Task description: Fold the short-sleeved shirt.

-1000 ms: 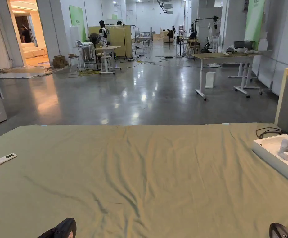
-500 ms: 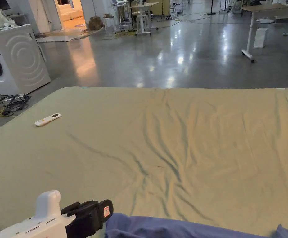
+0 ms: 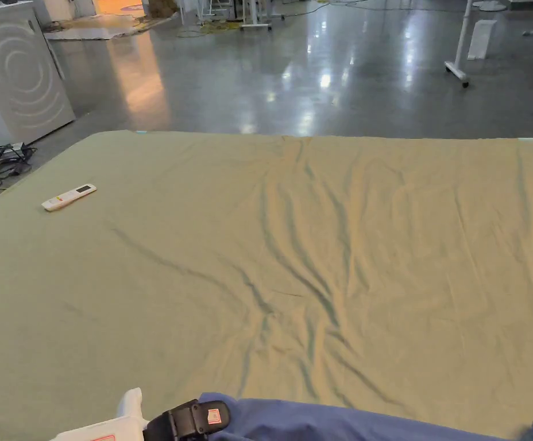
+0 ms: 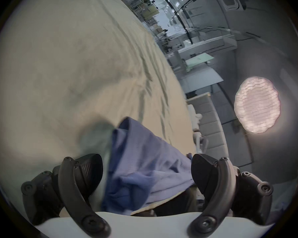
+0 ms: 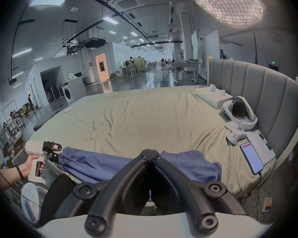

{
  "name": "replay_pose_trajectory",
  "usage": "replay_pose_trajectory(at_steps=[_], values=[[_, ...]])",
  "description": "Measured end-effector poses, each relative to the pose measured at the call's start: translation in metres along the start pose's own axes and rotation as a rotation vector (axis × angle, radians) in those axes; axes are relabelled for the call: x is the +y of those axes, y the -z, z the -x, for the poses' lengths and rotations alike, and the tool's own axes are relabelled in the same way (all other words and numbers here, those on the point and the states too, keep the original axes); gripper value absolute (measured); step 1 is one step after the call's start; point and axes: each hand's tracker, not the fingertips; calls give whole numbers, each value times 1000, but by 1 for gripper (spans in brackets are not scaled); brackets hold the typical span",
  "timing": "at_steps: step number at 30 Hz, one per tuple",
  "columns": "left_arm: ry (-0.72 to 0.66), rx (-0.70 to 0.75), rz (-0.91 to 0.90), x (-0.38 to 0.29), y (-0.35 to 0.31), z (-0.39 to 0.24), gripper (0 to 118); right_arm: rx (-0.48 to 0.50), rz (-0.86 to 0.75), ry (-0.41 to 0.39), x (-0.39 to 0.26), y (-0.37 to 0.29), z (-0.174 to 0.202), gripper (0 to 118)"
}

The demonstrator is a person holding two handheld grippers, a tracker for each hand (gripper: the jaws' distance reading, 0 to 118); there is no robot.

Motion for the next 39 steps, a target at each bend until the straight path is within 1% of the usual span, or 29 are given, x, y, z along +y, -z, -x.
replay_pose_trajectory(at_steps=[1, 2, 3, 4, 5, 6, 7, 8, 13, 15, 18, 19, 20, 21, 22, 24, 25, 26, 28, 30, 32, 33, 34, 35, 37, 38, 39], values=[[-73, -54, 10, -2, 5, -1, 80, -1, 7, -5, 0, 1, 1, 0], [-111, -96, 18, -2, 12, 0, 56, -2, 13, -12, 0, 1, 3, 0], [-70, -9, 31, -2, 10, 1, 35, -3, 17, -19, 0, 2, 4, 0], [-43, 50, 53, -4, 15, 1, 26, -3, 22, -33, 0, 1, 6, 0], [-41, 66, 70, -7, 20, 0, 25, -5, 28, -48, 0, 1, 7, 0], [-47, 65, 68, -7, 20, 3, 22, -9, 31, -64, 0, 0, 9, 0], [-85, 19, 45, -12, 20, -7, 15, -13, 34, -81, 0, 0, 11, 0], [-114, 1, 13, -13, 19, -10, 15, -12, 36, -92, -1, -2, 12, 0], [-58, 38, -95, 0, -6, -17, 12, -6, 51, -112, -4, -4, 15, 0], [-63, 28, -114, 9, -18, -17, 12, -2, 53, -115, -5, -6, 15, 0], [17, 95, -165, 22, -45, -28, 12, 6, 56, -114, -8, -9, 12, 0], [27, 117, -182, 23, -55, -41, 12, 3, 58, -115, -9, -10, 10, 0], [66, 141, -172, 28, -64, -47, 12, 3, 58, -113, -11, -11, 8, 0], [85, 171, -198, 30, -71, -54, 11, 6, 59, -105, -12, -12, 5, 0], [105, 193, -178, 34, -73, -61, 12, 8, 60, -94, -13, -13, 3, 0], [179, 175, -135, 36, -68, -83, 12, 14, 60, -55, -15, -15, -4, 0], [247, 187, -114, 31, -60, -100, 11, 14, 58, -30, -15, -15, -7, 0], [273, 170, -101, 25, -51, -114, 12, 11, 51, -9, -16, -16, -9, 0], [300, 110, -62, 6, -21, -144, 12, 15, 38, 39, -15, -17, -14, 0], [325, 91, -47, -22, 20, -167, 12, 17, 28, 63, -15, -21, -18, 0], [357, 141, 3, -44, 59, -176, 12, 15, 25, 68, -18, -26, -25, 0], [419, 218, 31, -59, 83, -184, 12, 11, 22, 67, -20, -30, -30, 0], [462, 230, 78, -72, 105, -188, 12, -1, 21, 68, -21, -33, -33, 0], [471, 213, 98, -84, 122, -189, 12, -7, 20, 70, -22, -36, -35, 0], [397, 189, 158, -103, 158, -189, 12, -16, 19, 73, -27, -43, -42, 0], [396, 216, 178, -109, 173, -188, 12, -24, 20, 75, -28, -45, -44, 0], [395, 296, 194, -114, 182, -184, 12, -32, 22, 78, -30, -48, -47, 0]])
